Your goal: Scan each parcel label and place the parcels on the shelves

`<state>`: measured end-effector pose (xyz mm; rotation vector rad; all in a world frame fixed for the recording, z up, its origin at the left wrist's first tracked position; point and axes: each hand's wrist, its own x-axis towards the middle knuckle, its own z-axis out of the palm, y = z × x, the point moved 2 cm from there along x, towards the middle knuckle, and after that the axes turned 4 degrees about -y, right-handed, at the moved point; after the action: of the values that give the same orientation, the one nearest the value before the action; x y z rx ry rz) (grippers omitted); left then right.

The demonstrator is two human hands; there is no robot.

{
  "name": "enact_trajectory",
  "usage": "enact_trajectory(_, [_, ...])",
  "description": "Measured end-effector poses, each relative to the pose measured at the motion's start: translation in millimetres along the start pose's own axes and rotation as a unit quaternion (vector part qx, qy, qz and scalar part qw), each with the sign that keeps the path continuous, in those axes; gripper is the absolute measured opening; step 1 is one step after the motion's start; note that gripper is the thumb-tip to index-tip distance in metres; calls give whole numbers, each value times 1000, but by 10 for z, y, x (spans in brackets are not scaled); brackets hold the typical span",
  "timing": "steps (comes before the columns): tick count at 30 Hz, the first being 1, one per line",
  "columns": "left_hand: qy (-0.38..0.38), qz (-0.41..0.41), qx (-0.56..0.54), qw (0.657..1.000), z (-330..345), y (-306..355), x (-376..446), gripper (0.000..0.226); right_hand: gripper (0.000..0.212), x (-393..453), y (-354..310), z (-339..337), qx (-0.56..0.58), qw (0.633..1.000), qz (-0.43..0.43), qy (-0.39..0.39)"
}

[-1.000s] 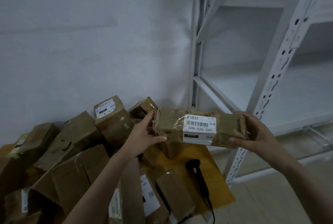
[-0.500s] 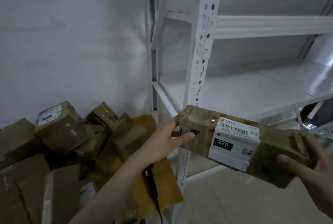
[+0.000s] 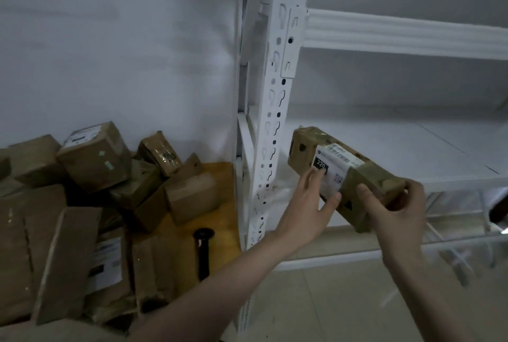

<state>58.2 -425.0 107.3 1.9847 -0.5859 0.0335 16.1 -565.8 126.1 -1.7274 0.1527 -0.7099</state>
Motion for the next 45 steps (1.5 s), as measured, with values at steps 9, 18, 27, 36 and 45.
enact_trajectory(9, [20,-53,-40,998,-98,-471,267,53,47,258,263,681,-13,993,17,-115])
enact_trajectory(18, [123,-34,132,983,-212,-705,313,35,55,413,490,981,-18,975,-4,-220])
enact_trajectory(27, [86,-22,270,959,-595,-954,-28,31,48,470,657,1280,-58,977,-7,-203])
enact_trajectory(36, [130,-119,349,921,-1603,-1482,-776,29,40,-323,128,1626,-152,932,-295,-148])
enact_trajectory(45, [128,-176,392,894,-2575,-1973,-1259,29,44,-824,-212,2842,-240,882,-295,-279])
